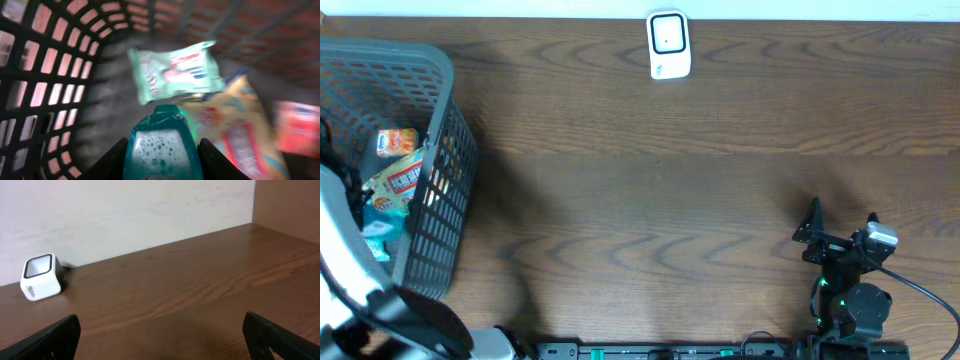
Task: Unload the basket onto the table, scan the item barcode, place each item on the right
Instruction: 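Grasp the clear bottle with blue cap using the left gripper, then lift the bottle out and hold it under the white scanner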
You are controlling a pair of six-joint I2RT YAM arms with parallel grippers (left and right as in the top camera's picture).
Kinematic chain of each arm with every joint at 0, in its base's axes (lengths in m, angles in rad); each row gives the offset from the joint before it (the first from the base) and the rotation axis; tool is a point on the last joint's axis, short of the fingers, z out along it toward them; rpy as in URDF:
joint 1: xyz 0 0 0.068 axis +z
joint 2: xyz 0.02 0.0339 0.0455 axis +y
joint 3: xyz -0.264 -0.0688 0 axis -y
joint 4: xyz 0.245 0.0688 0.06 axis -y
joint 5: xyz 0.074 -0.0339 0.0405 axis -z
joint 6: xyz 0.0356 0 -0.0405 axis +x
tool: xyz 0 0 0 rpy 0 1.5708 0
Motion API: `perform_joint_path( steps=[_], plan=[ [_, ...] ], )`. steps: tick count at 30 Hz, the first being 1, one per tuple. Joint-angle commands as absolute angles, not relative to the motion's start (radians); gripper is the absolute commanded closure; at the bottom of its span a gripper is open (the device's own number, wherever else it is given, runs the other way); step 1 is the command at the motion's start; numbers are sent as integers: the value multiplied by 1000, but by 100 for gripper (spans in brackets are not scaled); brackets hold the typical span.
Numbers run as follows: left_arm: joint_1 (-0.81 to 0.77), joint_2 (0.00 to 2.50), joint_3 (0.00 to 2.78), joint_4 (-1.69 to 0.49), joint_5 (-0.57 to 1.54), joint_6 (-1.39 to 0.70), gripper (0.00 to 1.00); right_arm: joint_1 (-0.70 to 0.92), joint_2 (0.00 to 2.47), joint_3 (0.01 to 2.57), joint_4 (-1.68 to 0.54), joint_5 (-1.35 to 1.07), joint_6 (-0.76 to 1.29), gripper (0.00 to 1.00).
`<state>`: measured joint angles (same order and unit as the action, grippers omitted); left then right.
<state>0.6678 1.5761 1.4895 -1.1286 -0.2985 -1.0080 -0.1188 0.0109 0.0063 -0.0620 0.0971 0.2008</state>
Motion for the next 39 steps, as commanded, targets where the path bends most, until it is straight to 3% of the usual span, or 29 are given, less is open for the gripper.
perform_joint_path(
  steps=[1, 14, 22, 39],
  plan=[
    [673, 1440, 1559, -1087, -223, -974, 79, -126, 6, 6, -65, 96, 194, 1],
    [664, 1107, 1559, -841, 284, -972, 79, -126, 6, 6, -65, 96, 194, 1],
    [535, 1058, 1558, -833, 495, -933, 79, -125, 6, 6, -65, 96, 194, 1],
    [-7, 1275, 1554, -1043, 425, -663, 79, -125, 6, 6, -65, 96, 193, 1]
  ],
)
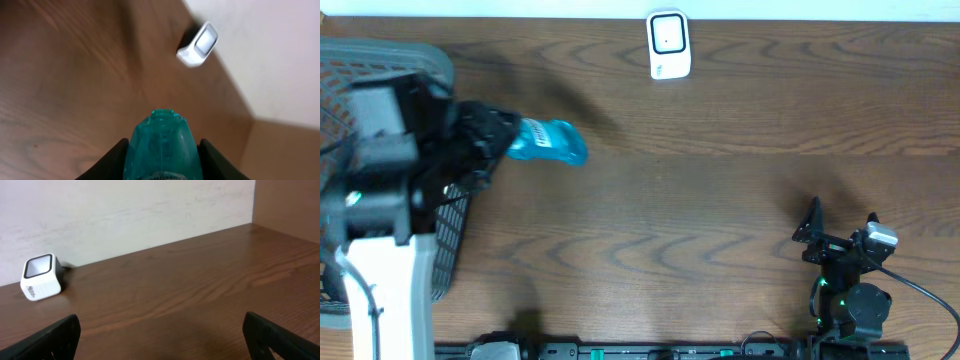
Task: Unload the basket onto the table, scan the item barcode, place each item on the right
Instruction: 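Lift the bottle out and hold it under the white scanner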
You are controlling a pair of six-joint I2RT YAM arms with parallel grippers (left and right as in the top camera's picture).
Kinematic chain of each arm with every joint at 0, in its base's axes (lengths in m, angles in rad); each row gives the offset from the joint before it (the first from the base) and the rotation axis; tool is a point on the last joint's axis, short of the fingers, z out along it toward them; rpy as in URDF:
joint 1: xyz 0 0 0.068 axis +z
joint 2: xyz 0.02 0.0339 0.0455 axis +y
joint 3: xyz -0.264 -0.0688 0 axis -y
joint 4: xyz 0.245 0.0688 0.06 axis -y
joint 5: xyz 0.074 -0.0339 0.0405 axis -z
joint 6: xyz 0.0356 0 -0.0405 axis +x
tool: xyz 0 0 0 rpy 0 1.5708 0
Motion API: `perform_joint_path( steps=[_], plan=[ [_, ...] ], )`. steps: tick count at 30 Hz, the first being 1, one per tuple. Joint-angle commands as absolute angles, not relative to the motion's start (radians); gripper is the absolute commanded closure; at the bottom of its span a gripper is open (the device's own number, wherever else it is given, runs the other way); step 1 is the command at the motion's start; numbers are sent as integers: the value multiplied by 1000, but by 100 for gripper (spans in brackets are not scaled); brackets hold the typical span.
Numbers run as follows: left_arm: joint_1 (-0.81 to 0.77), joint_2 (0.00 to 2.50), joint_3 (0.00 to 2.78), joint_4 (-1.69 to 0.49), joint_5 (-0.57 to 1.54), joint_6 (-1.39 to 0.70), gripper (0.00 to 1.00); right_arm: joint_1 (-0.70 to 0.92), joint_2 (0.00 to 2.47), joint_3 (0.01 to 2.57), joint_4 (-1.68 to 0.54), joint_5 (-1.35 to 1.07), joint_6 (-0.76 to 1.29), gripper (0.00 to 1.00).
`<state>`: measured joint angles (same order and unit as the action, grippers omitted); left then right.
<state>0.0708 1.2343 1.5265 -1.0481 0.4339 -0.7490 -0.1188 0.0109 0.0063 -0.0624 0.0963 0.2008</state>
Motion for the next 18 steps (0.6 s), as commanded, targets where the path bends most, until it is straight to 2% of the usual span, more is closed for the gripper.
perform_joint_path(
  steps=[1, 6, 13, 18],
  plan=[
    [-36, 1293, 1553, -1042, 425, -655, 79, -125, 6, 6, -65, 96, 193, 1],
    [-199, 1422, 1553, -1034, 415, -624, 79, -125, 6, 6, -65, 96, 194, 1],
    [-411, 1605, 1553, -1004, 227, -624, 79, -126, 6, 6, -65, 96, 194, 1],
    [-545, 1720, 1553, -908, 181, -616, 79, -125, 6, 6, -65, 96, 194, 1]
  ],
)
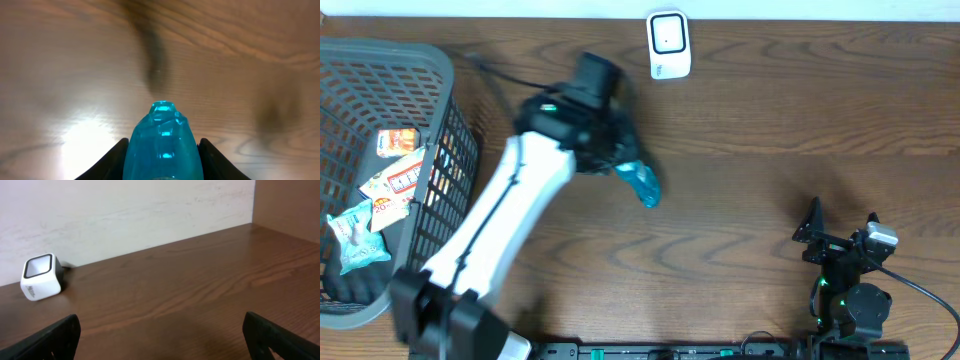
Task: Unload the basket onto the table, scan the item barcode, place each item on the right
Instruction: 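Lift the bottle out and hold it under the white scanner, then set the bottle down on the table and release it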
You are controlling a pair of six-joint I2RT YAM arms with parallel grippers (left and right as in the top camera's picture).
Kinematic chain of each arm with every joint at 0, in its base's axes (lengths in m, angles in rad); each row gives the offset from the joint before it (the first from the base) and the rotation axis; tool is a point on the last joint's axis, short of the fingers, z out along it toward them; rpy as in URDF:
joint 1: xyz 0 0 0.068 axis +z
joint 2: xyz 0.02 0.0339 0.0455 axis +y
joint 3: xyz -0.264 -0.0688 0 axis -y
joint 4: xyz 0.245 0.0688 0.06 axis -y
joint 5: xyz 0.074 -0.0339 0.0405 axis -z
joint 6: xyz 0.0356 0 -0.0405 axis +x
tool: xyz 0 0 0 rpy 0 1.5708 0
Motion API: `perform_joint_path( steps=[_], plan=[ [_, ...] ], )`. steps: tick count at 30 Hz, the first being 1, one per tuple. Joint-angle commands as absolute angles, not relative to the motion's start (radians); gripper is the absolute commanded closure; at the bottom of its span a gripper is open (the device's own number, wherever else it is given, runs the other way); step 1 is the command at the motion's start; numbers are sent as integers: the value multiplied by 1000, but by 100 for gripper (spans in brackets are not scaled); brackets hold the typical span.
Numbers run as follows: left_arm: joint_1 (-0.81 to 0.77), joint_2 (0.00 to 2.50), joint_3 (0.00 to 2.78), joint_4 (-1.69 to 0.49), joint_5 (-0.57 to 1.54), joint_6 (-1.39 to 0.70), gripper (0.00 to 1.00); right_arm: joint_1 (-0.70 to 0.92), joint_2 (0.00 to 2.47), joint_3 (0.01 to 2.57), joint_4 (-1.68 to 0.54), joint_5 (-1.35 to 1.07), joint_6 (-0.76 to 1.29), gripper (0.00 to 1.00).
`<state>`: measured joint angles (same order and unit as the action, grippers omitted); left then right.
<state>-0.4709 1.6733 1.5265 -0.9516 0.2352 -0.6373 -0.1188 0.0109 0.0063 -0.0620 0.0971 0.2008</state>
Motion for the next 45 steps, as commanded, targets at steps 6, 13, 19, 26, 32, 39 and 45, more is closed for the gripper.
perform_joint_path(
  steps=[6, 13, 19, 26, 32, 39, 45],
  plan=[
    [-692, 1837, 1553, -778, 90, -486, 79, -126, 6, 6, -65, 96, 193, 1],
    [-819, 1916, 1553, -745, -20, -274, 79, -125, 6, 6, -65, 96, 194, 1],
    [-860, 1927, 1553, -704, -58, -191, 79, -125, 6, 6, -65, 96, 194, 1],
    [-861, 1927, 1553, -645, -99, -261, 77, -126, 6, 6, -65, 96, 193, 1],
    [-860, 1927, 1553, -635, -99, -266, 68, -126, 6, 6, -65, 96, 194, 1],
    [-860, 1927, 1553, -627, -99, -263, 57, -125, 6, 6, -65, 96, 194, 1],
    [-860, 1922, 1554, -627, -99, -263, 18, -126, 6, 6, -65, 96, 194, 1]
  ],
)
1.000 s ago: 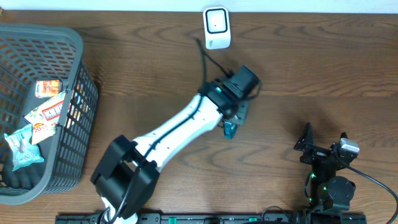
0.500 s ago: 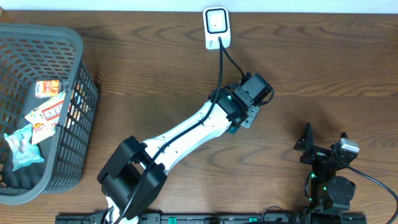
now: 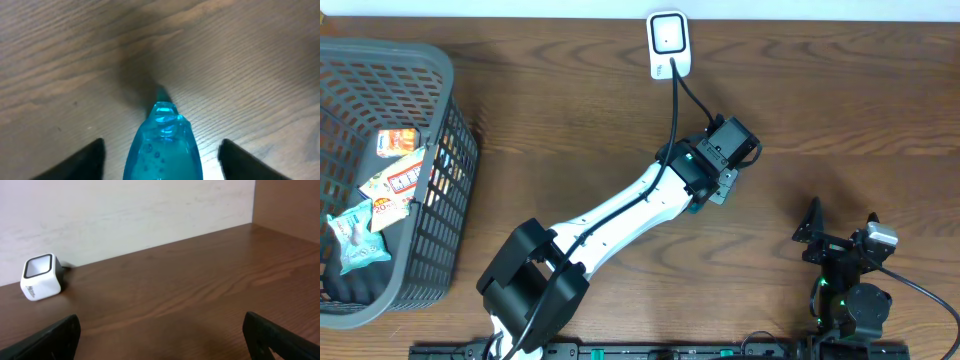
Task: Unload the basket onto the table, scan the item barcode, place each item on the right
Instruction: 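Set the bottle down on the table and release it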
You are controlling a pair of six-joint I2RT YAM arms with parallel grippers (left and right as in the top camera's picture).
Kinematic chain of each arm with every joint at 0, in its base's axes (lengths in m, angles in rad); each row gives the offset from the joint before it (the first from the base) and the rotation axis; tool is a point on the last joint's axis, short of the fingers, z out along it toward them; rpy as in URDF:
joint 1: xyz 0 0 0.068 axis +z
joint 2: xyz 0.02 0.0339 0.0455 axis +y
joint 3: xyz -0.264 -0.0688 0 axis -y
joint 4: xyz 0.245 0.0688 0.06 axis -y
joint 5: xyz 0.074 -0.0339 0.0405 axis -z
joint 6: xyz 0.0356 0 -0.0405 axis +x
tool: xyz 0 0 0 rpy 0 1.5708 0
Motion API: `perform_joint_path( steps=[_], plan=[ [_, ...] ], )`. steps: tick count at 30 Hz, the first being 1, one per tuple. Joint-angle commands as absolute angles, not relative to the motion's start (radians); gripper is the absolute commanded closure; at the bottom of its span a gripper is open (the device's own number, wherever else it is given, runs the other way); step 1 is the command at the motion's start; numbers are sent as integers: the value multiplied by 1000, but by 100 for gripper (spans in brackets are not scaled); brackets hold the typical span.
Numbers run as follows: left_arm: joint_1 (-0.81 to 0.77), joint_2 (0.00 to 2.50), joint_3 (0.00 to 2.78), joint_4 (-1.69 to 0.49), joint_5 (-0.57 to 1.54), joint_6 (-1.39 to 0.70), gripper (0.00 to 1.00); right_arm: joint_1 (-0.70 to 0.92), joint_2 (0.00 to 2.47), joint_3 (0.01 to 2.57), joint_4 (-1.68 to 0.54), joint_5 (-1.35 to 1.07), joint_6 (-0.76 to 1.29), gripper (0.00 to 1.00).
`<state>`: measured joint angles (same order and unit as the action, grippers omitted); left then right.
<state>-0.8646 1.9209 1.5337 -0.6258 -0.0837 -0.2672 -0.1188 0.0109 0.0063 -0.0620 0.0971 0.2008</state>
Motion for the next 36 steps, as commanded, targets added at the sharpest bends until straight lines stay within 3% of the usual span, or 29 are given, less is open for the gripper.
perform_joint_path(
  steps=[1, 6, 18, 24, 29, 36],
  plan=[
    [-860, 1916, 1554, -628, -99, -263, 14, -126, 6, 6, -65, 96, 194, 1],
    [-860, 1868, 1554, -639, -100, -263, 1, -125, 6, 6, -65, 96, 194, 1],
    [-839, 1452, 1555, -764, -228, -218, 2, -125, 6, 6, -65, 96, 194, 1],
    [-737, 1221, 1555, -838, -316, -222, 2, -126, 6, 6, -65, 96, 194, 1],
    [-523, 1088, 1555, -872, -410, -258, 2, -126, 6, 6, -65, 96, 193, 1],
    [-2, 1024, 1555, -890, -420, -522, 2, -125, 6, 6, -65, 96, 193, 1]
  ],
)
